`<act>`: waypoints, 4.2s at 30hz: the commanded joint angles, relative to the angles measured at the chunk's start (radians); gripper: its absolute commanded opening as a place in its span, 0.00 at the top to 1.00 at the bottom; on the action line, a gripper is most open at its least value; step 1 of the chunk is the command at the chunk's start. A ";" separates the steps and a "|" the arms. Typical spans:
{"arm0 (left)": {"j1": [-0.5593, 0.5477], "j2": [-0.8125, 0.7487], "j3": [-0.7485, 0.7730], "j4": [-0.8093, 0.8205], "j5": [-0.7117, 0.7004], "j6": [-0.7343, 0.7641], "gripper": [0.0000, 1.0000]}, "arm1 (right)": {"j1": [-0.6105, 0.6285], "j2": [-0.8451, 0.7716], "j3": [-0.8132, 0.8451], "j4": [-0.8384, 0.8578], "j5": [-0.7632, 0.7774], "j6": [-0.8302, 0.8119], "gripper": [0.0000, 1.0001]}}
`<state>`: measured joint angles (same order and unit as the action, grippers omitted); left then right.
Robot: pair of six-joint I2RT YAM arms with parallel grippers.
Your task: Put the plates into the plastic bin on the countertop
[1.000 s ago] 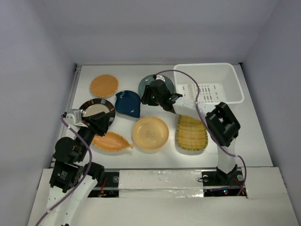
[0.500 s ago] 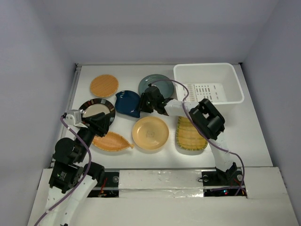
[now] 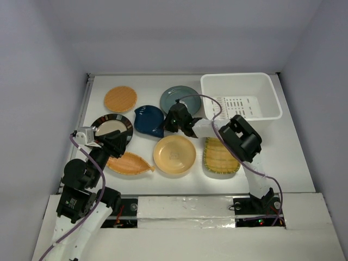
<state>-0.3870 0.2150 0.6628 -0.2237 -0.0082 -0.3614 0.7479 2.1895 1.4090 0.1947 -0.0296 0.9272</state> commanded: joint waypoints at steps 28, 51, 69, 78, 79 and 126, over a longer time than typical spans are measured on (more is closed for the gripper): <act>-0.027 -0.028 0.012 0.030 -0.018 -0.007 0.63 | -0.671 -0.841 -0.059 -0.537 -0.214 -0.611 1.00; -0.046 -0.037 0.014 0.026 -0.032 -0.005 0.62 | -0.901 -0.205 0.415 -0.759 -0.171 -0.675 1.00; -0.046 -0.035 0.014 0.027 -0.027 -0.005 0.62 | -0.901 -0.333 0.312 -0.714 -0.148 -0.647 0.32; -0.046 -0.031 0.014 0.026 -0.027 -0.005 0.62 | -0.860 -0.657 0.217 -0.594 -0.174 -0.565 0.15; -0.046 -0.029 0.014 0.024 -0.027 -0.005 0.62 | -0.846 -0.719 0.158 -0.577 -0.176 -0.558 0.18; -0.046 -0.017 0.014 0.029 -0.013 -0.004 0.63 | -0.030 -0.875 -0.475 -0.285 0.329 -0.405 1.00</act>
<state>-0.4259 0.1940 0.6628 -0.2302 -0.0319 -0.3649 0.7258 1.4525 0.8516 -0.0719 0.1642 0.5518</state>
